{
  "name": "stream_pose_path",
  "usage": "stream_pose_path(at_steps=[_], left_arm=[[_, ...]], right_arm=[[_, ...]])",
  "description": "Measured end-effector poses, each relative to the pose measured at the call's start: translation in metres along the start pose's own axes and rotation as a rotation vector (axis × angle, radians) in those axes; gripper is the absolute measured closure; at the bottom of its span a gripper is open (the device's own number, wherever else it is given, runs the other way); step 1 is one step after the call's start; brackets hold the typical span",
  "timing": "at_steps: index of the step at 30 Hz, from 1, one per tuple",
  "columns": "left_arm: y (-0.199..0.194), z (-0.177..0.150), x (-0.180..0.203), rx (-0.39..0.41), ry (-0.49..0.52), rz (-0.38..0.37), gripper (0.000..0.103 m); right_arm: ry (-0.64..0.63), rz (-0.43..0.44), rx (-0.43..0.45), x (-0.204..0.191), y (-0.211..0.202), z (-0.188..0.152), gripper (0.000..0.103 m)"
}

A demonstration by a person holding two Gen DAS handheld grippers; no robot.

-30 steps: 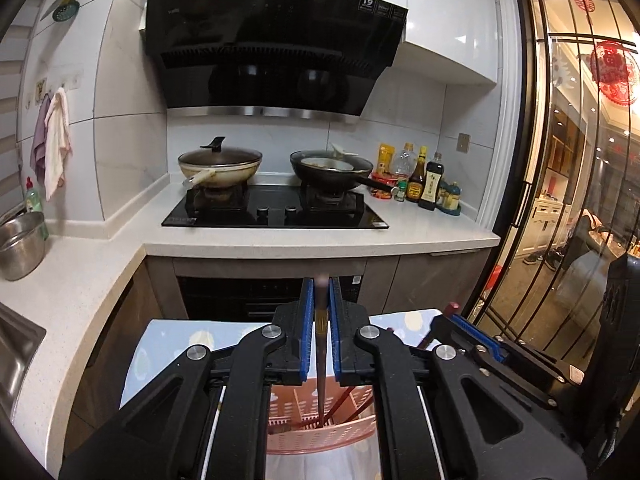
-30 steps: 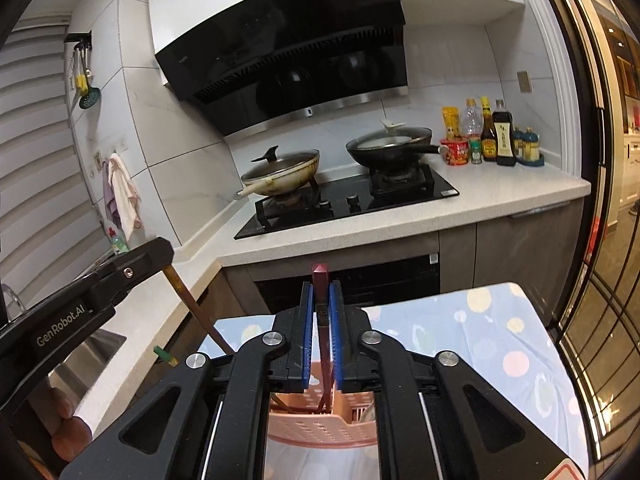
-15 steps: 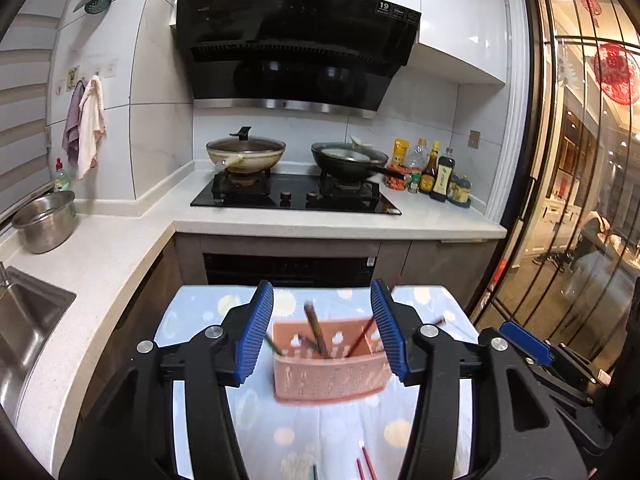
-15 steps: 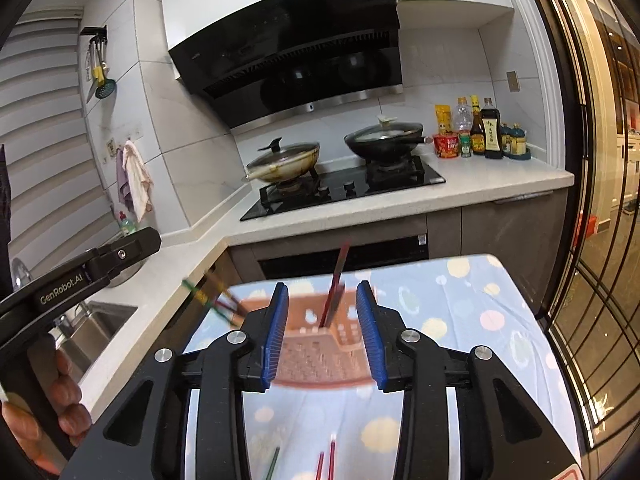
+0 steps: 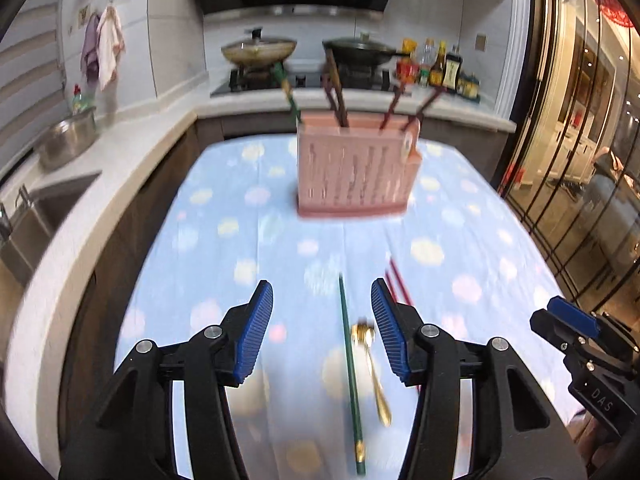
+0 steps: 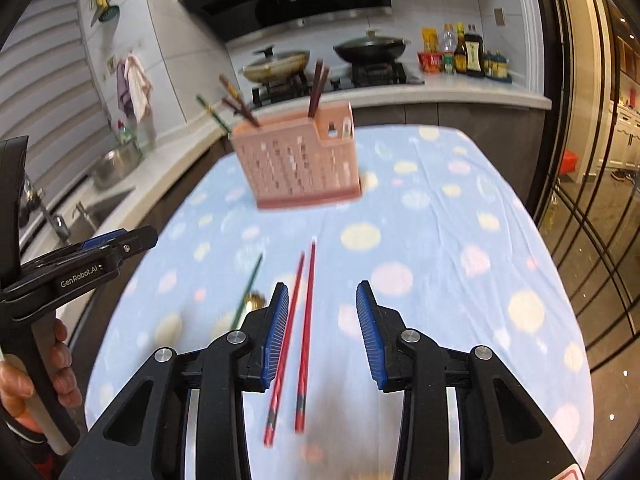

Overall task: Organize utensils
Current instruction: 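Move both open tools back over the remaining utensils, then grasp the green chopstick with the left tool while the right tool grasps a red chopstick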

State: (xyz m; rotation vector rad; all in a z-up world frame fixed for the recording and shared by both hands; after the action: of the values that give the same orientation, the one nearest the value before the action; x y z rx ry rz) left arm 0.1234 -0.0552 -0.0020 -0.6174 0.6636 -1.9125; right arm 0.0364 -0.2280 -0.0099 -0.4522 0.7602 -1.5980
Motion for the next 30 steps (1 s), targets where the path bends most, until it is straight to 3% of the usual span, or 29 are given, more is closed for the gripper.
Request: stream_pose_path(at_steps=[5,11,30], left_arm=[[0.002,-0.058,-0.001,-0.081,-0.005,0.018,0.054],[0.008,-0.102,0.003,-0.132,0.007,0.019,0.054],[0.024,-0.137,0.009,-0.166,0.005,0.012,0.054]], right_arm=[[-0.030,-0.012,-0.077,-0.006,0.008,-0.052,0.068],[-0.094,-0.025,-0.112,-0.024,0.017,-0.089,0.068],[-0.178,-0.043,-0.179,-0.042,0.051,-0.113,0.073]])
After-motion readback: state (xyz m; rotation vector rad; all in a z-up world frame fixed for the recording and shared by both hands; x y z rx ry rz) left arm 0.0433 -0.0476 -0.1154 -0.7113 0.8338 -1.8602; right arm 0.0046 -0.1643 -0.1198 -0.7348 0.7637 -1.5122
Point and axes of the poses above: each gripper's, at about its wrist camera, not at the fingertips, and y roughly the way its jaws point, x to its right, z to its top, the point moved 8 cm from there along y, roughly the way its jaws point, and after that the axes turned 8 degrees about -z, right-handed, at the moved point
